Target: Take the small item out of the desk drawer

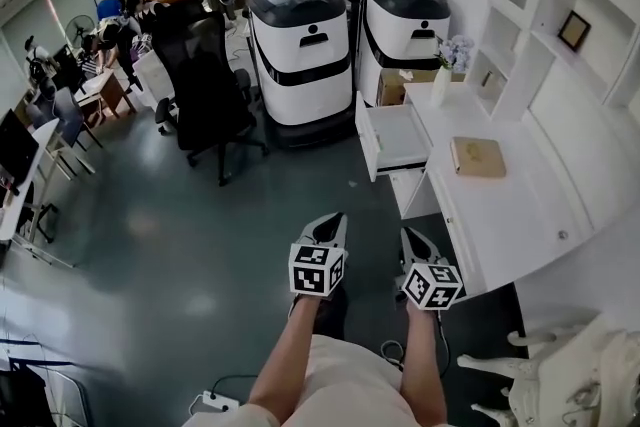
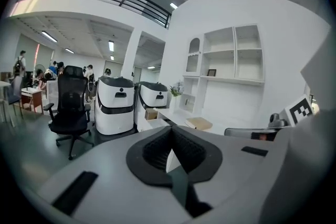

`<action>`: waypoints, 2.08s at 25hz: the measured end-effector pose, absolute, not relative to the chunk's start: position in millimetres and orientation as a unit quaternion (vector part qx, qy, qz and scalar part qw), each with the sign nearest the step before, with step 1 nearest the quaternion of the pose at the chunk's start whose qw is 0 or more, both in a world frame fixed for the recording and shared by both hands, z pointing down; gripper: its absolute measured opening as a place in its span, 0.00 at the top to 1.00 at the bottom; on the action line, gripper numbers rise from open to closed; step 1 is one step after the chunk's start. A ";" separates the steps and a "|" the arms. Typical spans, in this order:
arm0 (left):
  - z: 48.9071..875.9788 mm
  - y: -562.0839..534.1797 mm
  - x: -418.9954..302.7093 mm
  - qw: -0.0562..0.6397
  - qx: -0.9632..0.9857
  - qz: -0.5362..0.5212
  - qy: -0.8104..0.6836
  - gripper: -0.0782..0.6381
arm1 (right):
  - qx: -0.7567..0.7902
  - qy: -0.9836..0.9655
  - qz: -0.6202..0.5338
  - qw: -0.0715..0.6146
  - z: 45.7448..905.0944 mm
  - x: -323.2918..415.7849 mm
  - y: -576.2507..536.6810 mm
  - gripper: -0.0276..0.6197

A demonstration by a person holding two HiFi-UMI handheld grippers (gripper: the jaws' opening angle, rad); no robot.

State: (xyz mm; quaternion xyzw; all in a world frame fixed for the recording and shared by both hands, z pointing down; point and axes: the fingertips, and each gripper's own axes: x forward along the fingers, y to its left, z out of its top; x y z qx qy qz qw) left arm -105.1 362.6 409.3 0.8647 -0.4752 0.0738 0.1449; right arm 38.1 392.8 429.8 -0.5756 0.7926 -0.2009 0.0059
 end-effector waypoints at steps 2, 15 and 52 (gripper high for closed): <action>410.9 336.5 -103.9 0.139 0.861 0.076 -0.483 0.87 | -0.570 0.797 -0.200 0.008 431.1 42.0 372.5 0.92; 426.9 166.8 -69.0 0.147 0.873 0.076 -0.459 0.87 | -0.594 0.770 -0.230 0.042 453.9 82.1 218.8 0.92; 484.0 -153.0 20.9 0.157 0.897 0.162 -0.381 0.87 | -0.582 0.758 -0.264 -0.130 525.3 134.5 -141.7 0.92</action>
